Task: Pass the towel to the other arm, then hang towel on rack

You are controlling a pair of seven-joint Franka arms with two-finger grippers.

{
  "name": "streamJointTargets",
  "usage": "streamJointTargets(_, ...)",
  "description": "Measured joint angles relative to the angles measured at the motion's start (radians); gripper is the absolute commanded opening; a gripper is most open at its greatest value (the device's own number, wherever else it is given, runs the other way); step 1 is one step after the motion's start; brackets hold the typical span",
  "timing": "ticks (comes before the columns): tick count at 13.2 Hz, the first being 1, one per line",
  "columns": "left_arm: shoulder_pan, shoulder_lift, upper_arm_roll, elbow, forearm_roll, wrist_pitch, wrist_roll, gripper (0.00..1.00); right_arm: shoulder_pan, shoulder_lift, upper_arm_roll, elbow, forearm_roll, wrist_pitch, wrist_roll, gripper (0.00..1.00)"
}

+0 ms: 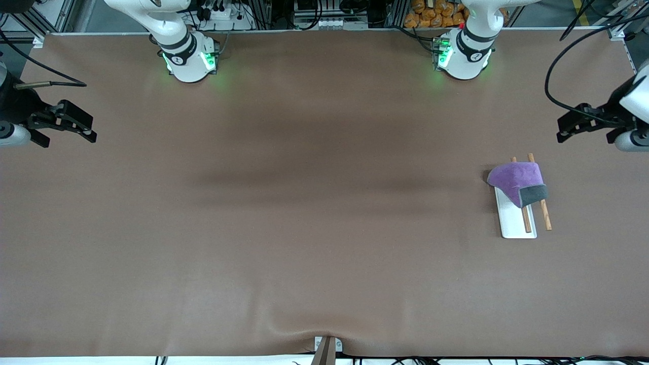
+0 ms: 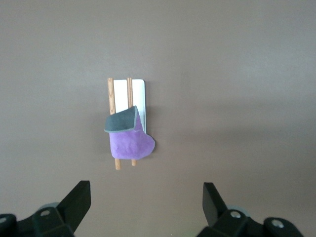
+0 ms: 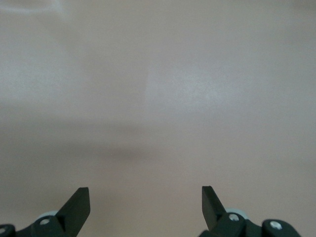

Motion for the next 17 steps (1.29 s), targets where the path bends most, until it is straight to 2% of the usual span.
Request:
streamJointTargets(5, -0.009, -0.015, 0.022, -0.023, -0.006, 0.001, 0.001, 1.00, -0.002, 0.000, 0.000, 0.000, 0.000, 0.000, 0.000, 1.00)
streamJointTargets(17, -0.014, -0.038, 0.022, -0.023, -0.006, -0.029, -0.017, 1.00, -0.003, 0.000, 0.000, 0.000, 0.000, 0.000, 0.000, 1.00)
